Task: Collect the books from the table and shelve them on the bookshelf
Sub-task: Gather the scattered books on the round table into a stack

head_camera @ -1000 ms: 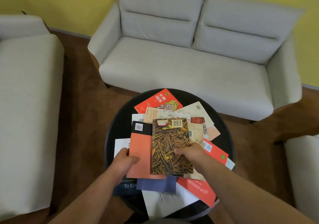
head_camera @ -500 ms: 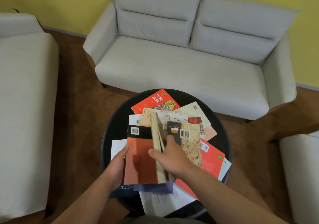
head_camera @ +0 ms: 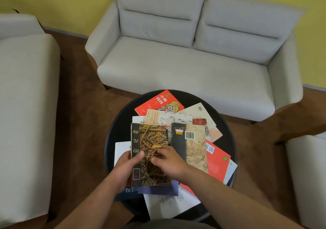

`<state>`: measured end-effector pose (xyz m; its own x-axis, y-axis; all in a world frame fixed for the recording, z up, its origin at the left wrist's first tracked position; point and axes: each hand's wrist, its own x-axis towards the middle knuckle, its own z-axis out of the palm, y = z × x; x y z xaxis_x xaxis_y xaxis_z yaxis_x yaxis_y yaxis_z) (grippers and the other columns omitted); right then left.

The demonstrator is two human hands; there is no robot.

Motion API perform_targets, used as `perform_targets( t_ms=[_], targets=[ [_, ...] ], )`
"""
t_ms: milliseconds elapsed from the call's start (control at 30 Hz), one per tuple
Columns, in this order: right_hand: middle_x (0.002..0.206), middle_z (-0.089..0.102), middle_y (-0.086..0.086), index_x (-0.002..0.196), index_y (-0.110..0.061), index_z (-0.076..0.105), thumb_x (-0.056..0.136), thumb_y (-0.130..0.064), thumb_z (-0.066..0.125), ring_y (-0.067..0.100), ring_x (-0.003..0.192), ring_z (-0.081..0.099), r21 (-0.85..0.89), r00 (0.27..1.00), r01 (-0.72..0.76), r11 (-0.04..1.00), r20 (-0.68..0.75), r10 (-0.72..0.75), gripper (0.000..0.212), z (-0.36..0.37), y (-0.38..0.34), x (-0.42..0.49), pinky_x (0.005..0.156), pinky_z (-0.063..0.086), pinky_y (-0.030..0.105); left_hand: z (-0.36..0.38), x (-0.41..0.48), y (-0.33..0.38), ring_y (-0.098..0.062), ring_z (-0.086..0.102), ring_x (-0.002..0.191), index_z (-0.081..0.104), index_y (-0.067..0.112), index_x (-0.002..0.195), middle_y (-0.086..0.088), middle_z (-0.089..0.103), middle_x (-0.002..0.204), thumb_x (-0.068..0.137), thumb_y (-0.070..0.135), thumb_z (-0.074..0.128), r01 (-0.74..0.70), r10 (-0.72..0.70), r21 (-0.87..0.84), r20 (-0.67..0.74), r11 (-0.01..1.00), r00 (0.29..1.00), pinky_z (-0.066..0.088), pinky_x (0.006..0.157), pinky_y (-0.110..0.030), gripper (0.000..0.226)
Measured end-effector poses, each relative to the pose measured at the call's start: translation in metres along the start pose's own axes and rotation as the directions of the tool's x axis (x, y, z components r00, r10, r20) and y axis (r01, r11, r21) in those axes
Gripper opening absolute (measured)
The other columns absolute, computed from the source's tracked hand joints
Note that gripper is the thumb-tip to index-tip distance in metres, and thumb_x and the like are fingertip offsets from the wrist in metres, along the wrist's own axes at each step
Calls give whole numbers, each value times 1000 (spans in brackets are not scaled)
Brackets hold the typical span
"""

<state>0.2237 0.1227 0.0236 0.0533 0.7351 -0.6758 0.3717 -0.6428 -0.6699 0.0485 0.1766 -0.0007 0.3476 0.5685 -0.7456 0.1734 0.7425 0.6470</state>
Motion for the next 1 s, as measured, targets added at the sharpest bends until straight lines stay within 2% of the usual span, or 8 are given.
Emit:
perform_targets(
  t_ms=[200,300,400,533,600,667,733,1000],
  targets=[
    [116,61,-1,131,-10,55,95,-25,69,15,101,60,216,970,59,975,-244,-5,42,-20,9,-15,90,51,33,2,-20,6,-37,73,95,59,14,118,-16,75,106,90,3,66,-37,36,-59,-25,998,999,59,80,-51,30],
    [117,71,1,125,-17,58,91,-34,73,19,99,70,553,990,-53,832,-78,115,41,-29,21,-22,79,56,32,15,-32,9,-36,73,94,59,16,115,-16,76,103,88,4,66,-36,42,-89,70,995,997,58,77,-45,30],
    [110,75,15,118,-15,57,88,-25,77,35,99,74,789,976,-118,603,-21,219,38,-44,46,-29,87,60,48,50,-29,7,-33,73,100,58,15,119,-13,75,111,83,14,78,-44,41,25,103,999,994,59,84,-50,41],
    [113,74,22,129,-14,54,94,-23,69,42,102,73,891,948,-108,440,-42,316,39,-73,98,-43,89,58,53,90,-4,2,-20,72,100,68,21,106,0,76,106,75,62,64,-67,18,308,157,949,987,55,94,-45,51],
    [114,74,23,130,-16,52,96,-22,67,44,102,72,919,927,-79,386,-74,368,38,-88,123,-47,89,57,54,99,16,-1,-18,67,95,64,24,91,3,73,97,84,53,60,-94,76,396,61,913,995,52,95,-42,31],
    [113,73,24,132,-16,50,97,-21,65,43,99,73,921,916,-52,386,-110,386,39,-101,139,-49,84,59,53,105,33,0,-16,64,99,61,26,93,5,69,98,94,28,59,-127,128,467,31,875,991,50,96,-38,3],
    [117,72,22,136,-21,49,97,-20,65,41,100,73,910,912,-23,415,-151,382,42,-110,148,-45,79,60,51,111,47,-1,-18,65,107,63,22,107,3,70,108,96,17,56,-106,90,495,57,863,994,51,98,-40,14],
    [120,70,23,138,-18,51,95,-12,68,42,105,71,907,930,-72,414,-90,357,47,-128,157,-25,83,59,51,125,77,1,-26,68,100,64,10,114,-11,72,111,95,18,61,72,-39,397,-90,915,995,54,96,-45,21]
  ],
)
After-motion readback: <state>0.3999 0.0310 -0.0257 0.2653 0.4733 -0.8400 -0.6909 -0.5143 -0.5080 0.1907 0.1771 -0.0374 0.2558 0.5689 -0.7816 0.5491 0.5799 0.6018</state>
